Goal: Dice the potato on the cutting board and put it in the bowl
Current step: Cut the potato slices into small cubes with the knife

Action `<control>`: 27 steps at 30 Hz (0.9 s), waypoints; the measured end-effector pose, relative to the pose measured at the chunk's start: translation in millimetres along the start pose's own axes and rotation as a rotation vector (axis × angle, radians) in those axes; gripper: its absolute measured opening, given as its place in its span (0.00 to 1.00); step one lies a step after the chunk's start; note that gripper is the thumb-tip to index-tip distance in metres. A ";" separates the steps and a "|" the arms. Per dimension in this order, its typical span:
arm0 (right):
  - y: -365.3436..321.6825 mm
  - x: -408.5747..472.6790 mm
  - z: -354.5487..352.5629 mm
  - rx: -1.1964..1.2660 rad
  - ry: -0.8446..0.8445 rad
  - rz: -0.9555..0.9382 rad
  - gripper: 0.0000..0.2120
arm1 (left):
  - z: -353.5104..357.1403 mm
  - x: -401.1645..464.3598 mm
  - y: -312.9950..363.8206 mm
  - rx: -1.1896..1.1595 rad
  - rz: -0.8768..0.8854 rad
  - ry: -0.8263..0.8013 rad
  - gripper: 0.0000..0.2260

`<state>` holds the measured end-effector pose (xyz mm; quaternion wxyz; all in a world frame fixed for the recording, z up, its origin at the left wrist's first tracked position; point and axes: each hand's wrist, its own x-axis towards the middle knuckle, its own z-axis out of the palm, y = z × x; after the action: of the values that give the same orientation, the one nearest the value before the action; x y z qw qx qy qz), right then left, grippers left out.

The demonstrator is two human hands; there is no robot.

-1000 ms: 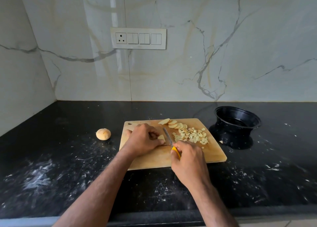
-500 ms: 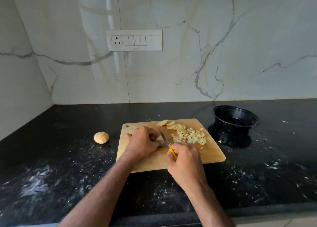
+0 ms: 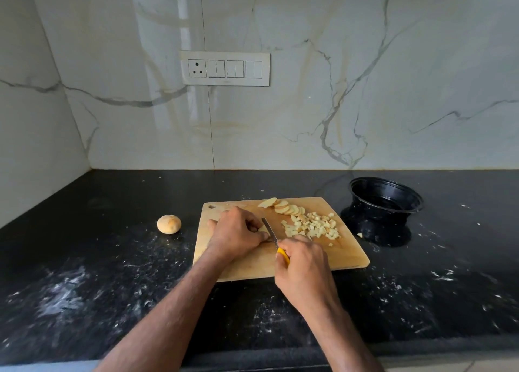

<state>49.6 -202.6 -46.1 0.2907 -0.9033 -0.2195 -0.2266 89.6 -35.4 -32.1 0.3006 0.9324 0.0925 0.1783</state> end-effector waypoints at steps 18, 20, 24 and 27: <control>-4.2 22.5 -3.4 -0.100 -0.191 0.011 0.20 | 0.5 0.1 1.1 0.046 0.045 -0.026 0.06; -3.7 25.2 -0.9 -0.099 -0.192 0.001 0.15 | -0.3 -0.6 1.0 0.035 0.052 -0.042 0.05; -3.8 29.8 4.2 -0.087 -0.167 0.007 0.10 | -2.3 -2.2 1.3 0.010 0.057 -0.053 0.05; -3.2 30.0 10.3 -0.083 -0.112 0.015 0.10 | -0.8 -2.1 0.8 0.007 0.050 -0.039 0.05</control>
<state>74.8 -185.8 -36.1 0.2419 -0.9275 -0.2188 -0.1825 87.4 -36.2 -31.6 0.2944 0.9387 0.0637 0.1674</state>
